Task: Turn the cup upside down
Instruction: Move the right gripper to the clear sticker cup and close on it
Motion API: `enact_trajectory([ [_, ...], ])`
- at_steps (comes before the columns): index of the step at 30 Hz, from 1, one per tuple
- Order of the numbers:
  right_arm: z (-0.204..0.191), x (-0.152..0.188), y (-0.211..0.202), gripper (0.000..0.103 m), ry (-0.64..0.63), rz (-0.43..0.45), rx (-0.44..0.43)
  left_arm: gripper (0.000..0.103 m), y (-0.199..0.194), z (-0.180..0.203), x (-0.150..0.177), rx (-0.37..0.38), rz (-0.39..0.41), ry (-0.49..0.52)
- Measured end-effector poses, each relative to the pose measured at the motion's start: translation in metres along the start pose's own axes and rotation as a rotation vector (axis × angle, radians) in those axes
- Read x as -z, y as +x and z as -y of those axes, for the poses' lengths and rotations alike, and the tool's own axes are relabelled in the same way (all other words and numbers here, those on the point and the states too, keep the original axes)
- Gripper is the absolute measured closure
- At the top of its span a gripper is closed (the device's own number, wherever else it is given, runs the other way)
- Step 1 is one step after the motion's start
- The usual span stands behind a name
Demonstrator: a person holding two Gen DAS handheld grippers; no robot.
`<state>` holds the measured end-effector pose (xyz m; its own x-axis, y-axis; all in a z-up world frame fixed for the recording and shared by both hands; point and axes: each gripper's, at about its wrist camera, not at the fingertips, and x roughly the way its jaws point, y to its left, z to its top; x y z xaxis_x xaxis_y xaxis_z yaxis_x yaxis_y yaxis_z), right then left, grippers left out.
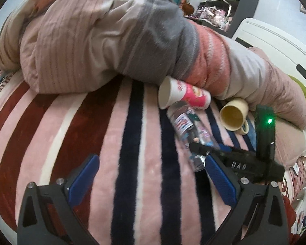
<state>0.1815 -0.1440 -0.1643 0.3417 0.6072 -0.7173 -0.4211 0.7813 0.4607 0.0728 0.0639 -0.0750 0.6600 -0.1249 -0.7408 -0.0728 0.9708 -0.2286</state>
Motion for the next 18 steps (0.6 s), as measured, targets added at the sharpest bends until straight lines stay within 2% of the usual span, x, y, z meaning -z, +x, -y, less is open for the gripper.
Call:
enact_trajectory([
  [2,-0.004,-0.001,0.001,0.033,0.002,-0.005,-0.051,0.0,0.001,-0.004,0.002,-0.003,-0.008,-0.015],
  [3,-0.005,0.001,0.002,0.041,0.013,-0.015,-0.046,0.0,0.0,-0.004,0.003,-0.002,-0.007,-0.018],
  [6,-0.013,0.006,-0.002,0.042,-0.005,-0.019,-0.016,0.0,-0.006,-0.004,0.006,0.022,0.0,-0.029],
  [10,-0.026,0.028,-0.02,0.042,-0.014,-0.04,-0.009,0.0,-0.015,-0.003,0.011,0.065,-0.004,-0.045],
  [13,-0.034,0.056,-0.035,0.042,-0.021,-0.067,-0.027,0.0,-0.009,-0.001,0.015,0.151,-0.039,-0.082],
  [18,-0.042,0.084,-0.053,0.037,-0.004,-0.102,-0.086,0.0,0.025,0.012,0.021,0.321,-0.15,-0.123],
])
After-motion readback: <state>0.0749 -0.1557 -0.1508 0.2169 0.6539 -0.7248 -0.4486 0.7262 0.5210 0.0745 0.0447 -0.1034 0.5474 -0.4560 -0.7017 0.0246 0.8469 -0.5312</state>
